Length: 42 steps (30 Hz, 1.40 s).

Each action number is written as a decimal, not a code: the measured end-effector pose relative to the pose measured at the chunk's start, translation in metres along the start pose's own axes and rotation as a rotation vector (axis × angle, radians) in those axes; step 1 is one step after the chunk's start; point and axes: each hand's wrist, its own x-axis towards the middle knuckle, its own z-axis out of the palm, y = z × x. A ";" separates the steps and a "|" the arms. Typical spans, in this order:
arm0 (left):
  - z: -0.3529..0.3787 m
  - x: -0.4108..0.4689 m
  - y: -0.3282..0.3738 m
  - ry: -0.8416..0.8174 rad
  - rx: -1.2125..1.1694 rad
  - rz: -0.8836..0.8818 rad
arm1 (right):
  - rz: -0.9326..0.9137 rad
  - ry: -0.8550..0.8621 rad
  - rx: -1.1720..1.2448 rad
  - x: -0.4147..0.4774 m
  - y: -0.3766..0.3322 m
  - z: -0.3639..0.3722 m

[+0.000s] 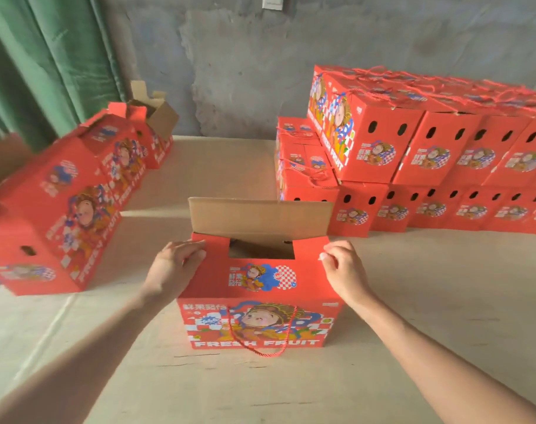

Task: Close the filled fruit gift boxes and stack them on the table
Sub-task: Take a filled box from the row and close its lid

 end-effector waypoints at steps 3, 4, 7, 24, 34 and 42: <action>0.002 -0.001 -0.001 0.038 -0.015 0.003 | 0.055 0.025 0.050 -0.002 0.001 0.002; 0.004 -0.002 -0.003 0.051 -0.031 0.007 | 0.066 0.028 0.066 -0.002 0.000 0.002; 0.008 -0.001 -0.002 0.046 0.025 0.017 | 0.050 0.012 0.057 -0.001 -0.006 0.003; -0.011 0.011 0.036 -0.171 0.162 0.475 | -0.096 0.039 0.129 0.031 -0.024 -0.023; 0.003 -0.006 0.028 -0.046 0.105 0.524 | -0.243 0.065 0.075 0.016 -0.009 -0.010; 0.000 0.039 0.028 -0.256 0.518 0.351 | -0.302 -0.220 -0.139 0.015 0.007 -0.020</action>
